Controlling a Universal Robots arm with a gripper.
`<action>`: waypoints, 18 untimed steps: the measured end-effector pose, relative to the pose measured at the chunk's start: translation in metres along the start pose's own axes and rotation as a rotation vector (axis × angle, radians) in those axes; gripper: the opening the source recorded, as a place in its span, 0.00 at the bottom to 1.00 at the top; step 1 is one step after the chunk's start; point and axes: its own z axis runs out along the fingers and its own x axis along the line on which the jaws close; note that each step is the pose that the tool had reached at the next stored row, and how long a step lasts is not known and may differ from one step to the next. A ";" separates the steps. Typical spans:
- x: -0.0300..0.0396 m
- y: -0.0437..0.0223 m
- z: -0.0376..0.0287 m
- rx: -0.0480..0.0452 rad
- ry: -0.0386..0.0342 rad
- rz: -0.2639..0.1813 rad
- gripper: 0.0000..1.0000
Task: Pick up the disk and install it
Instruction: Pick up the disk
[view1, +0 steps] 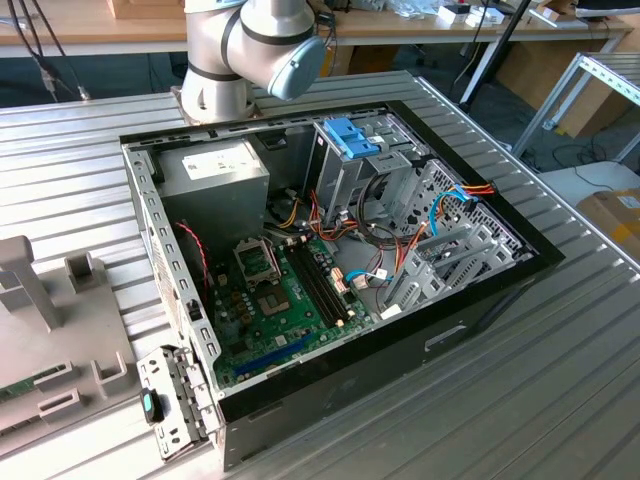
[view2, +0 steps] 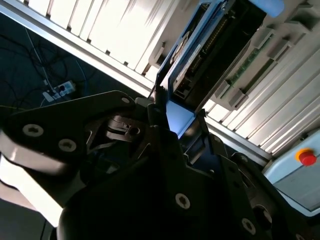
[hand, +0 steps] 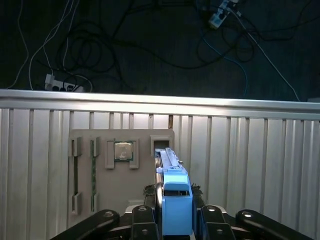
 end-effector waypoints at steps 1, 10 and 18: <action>-0.0002 -0.0001 -0.0054 0.0002 -0.0001 0.000 0.36; -0.0017 0.0000 -0.0600 0.0002 -0.0001 0.000 0.36; -0.0021 0.0002 -0.0768 0.0003 -0.0001 0.000 0.36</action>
